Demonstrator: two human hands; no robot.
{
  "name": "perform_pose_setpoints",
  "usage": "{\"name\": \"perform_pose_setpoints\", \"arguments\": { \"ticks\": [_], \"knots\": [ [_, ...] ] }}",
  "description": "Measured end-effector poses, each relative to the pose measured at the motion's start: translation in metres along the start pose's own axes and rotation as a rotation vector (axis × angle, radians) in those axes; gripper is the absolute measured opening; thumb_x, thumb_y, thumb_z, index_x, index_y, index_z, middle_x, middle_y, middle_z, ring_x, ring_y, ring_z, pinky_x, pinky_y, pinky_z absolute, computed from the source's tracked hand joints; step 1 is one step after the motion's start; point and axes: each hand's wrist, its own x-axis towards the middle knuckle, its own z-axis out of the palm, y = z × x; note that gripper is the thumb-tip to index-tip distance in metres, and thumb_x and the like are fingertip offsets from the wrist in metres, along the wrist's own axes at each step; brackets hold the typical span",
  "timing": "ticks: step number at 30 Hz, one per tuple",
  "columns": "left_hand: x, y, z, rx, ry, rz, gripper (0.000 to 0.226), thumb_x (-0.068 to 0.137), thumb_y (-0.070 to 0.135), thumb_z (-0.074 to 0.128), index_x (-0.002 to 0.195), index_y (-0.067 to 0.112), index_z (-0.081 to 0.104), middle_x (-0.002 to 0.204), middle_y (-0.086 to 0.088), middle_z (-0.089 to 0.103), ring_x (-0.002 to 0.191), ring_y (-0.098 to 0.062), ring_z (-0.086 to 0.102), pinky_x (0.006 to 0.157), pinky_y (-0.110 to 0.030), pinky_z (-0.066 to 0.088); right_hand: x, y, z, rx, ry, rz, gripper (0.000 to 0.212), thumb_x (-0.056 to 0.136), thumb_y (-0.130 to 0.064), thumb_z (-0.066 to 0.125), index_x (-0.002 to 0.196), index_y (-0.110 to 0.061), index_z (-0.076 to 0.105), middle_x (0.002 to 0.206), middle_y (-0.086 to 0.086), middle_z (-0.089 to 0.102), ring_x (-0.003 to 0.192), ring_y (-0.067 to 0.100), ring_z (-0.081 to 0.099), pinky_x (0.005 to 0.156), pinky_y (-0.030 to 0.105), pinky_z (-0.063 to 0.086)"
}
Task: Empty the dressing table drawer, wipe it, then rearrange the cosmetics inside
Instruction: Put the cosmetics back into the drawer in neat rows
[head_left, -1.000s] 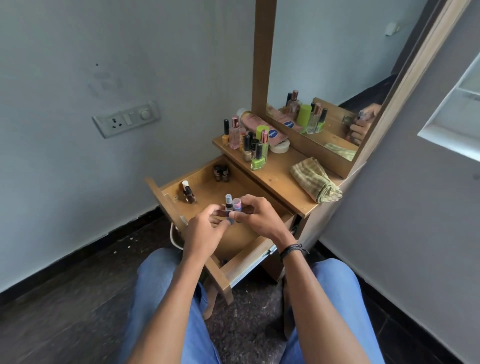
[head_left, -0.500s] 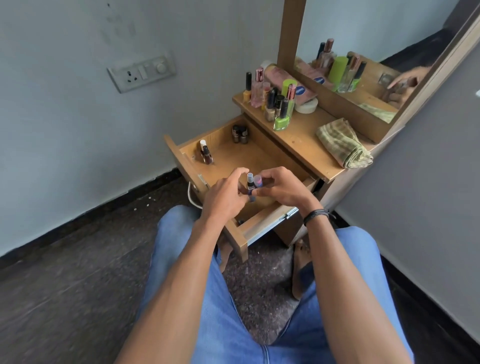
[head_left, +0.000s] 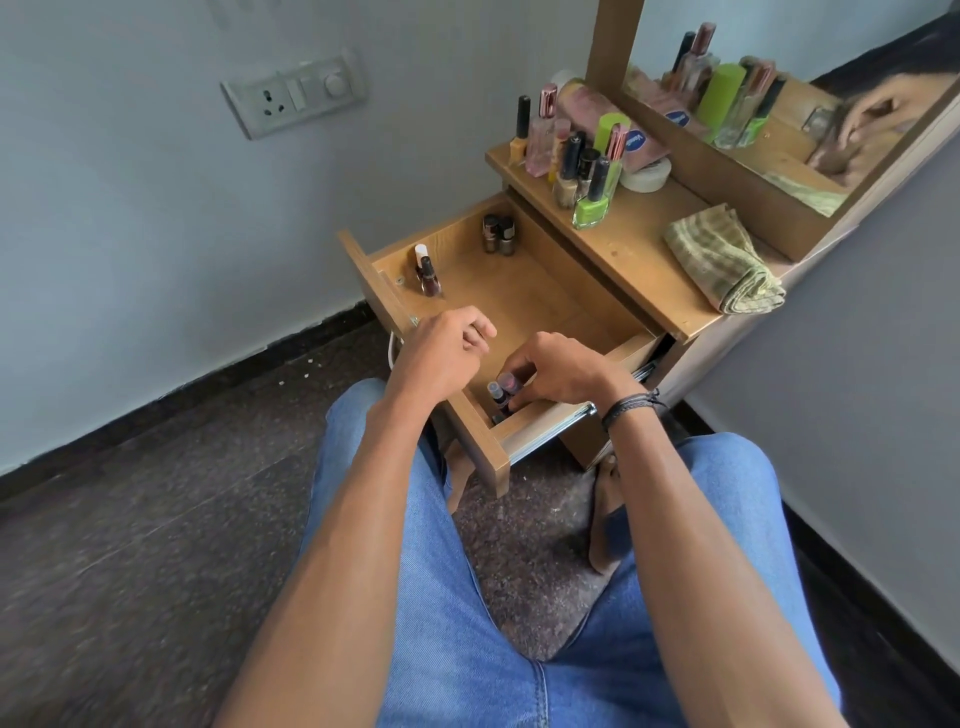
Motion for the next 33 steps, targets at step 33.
{"name": "perform_pose_setpoints", "arguments": {
  "ticks": [33],
  "knots": [
    [-0.002, -0.004, -0.005, 0.117, -0.344, 0.151, 0.018, 0.077, 0.047, 0.082, 0.088, 0.038, 0.072, 0.084, 0.023, 0.071, 0.095, 0.002, 0.061, 0.095, -0.033, 0.02, 0.017, 0.004, -0.017, 0.136, -0.305, 0.038, 0.026, 0.084, 0.006, 0.063, 0.085, -0.018, 0.074, 0.082, -0.003, 0.068, 0.074, 0.012, 0.057, 0.072, 0.027, 0.047]
  ]
}}
